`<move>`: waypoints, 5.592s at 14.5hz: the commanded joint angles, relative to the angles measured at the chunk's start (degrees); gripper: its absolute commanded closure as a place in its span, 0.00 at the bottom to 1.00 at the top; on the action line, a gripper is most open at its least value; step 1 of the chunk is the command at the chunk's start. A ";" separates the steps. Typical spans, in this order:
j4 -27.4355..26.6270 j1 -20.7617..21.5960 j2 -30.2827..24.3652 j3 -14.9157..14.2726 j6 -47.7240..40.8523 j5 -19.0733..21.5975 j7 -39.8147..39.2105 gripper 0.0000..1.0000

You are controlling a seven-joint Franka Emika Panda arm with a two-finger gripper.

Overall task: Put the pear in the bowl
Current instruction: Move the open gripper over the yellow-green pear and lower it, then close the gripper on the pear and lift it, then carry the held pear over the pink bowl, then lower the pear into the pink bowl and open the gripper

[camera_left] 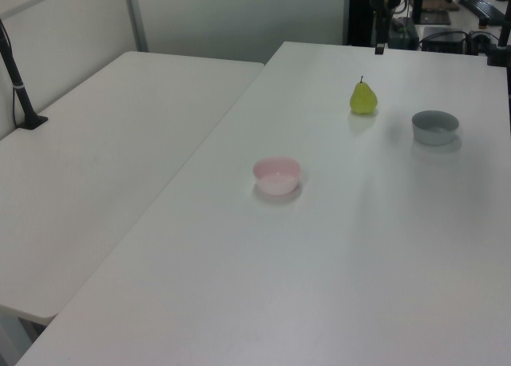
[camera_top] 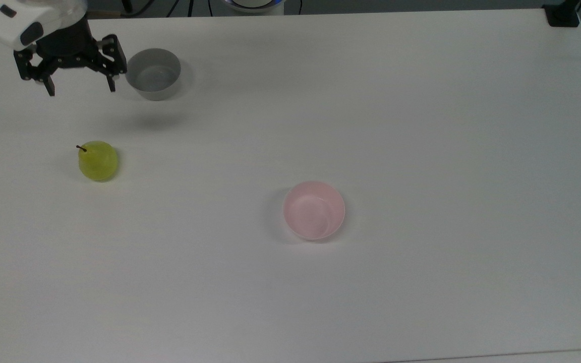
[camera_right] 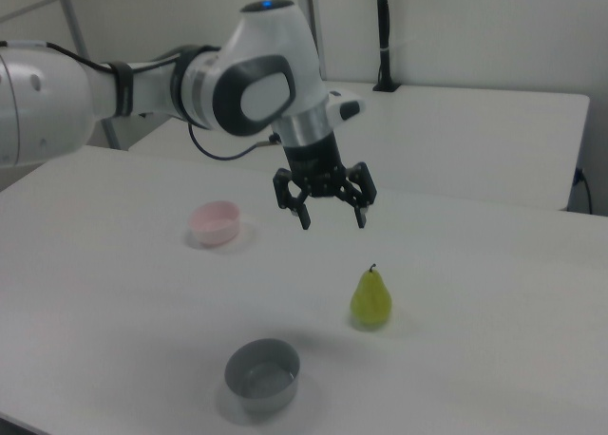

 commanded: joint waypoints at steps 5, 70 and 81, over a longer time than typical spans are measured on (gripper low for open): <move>-6.50 -1.13 3.65 -2.66 11.84 5.95 0.91 0.00; 13.19 29.89 17.28 -0.55 10.10 9.56 27.55 0.98; 12.40 31.03 20.97 0.24 13.00 9.30 27.55 0.98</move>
